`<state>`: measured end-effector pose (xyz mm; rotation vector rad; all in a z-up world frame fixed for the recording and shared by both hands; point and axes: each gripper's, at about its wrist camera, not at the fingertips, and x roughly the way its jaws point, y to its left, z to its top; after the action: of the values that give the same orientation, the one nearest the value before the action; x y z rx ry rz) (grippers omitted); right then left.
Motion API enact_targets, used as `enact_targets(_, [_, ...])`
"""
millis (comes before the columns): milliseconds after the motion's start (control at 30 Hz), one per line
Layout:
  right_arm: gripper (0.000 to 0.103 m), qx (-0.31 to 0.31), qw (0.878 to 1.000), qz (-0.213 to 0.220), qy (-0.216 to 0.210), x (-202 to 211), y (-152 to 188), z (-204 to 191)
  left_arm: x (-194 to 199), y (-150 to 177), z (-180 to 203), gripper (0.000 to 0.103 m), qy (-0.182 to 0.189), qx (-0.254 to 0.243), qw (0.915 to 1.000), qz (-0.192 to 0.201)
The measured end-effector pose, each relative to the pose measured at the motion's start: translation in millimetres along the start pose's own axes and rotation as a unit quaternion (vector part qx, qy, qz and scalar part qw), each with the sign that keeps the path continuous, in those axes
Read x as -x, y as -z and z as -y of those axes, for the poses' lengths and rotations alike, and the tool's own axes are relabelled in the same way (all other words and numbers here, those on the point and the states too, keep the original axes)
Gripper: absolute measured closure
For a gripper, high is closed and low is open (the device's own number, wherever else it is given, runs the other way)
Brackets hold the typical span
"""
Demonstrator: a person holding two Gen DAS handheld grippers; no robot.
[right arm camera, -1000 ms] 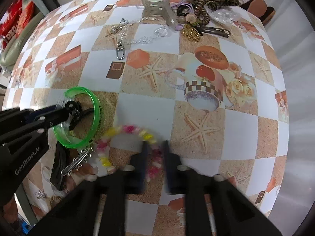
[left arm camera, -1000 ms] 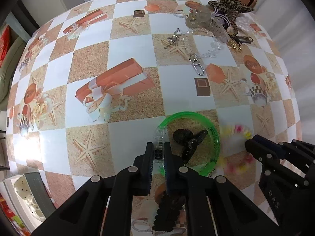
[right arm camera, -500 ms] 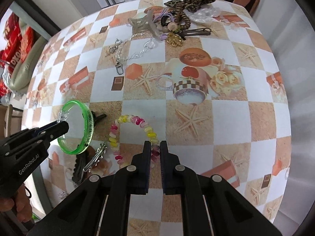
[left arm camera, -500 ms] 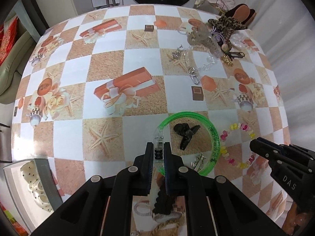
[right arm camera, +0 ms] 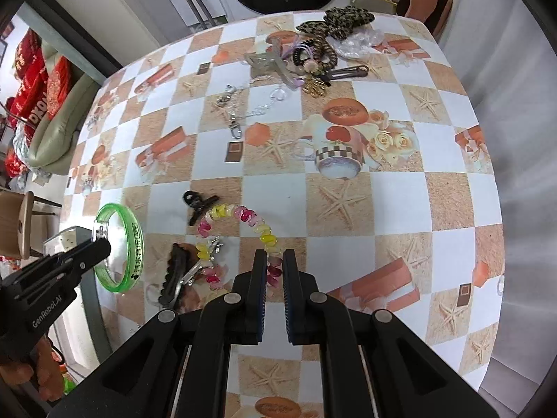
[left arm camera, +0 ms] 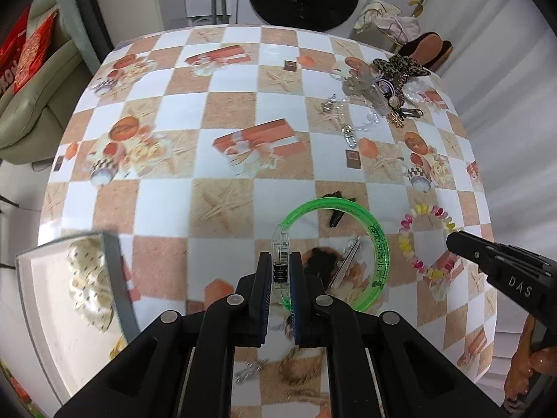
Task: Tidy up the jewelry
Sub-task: 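Carry the bangle and beaded bracelet to the tray and lower them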
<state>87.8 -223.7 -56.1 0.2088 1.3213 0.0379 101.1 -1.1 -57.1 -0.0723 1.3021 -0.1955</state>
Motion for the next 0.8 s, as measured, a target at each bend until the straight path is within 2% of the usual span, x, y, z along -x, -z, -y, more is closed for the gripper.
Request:
enact_targets(333, [0.093,0.034,0.999,0.005,-0.031,19,6,-55,36,32,-53,0.088,-0.010,0.046,0.9987,0.018])
enact_targets(600, [0.093,0.103,0.993,0.004,-0.061,25,8,-134,60,63,-118,0.088,-0.032,0.106,0.9934,0.031])
enact_targets(800, [0.093,0.154,0.985,-0.004,-0.083,20,13,-196,72,89,-172,0.088,-0.052,0.160,0.9850,0.038])
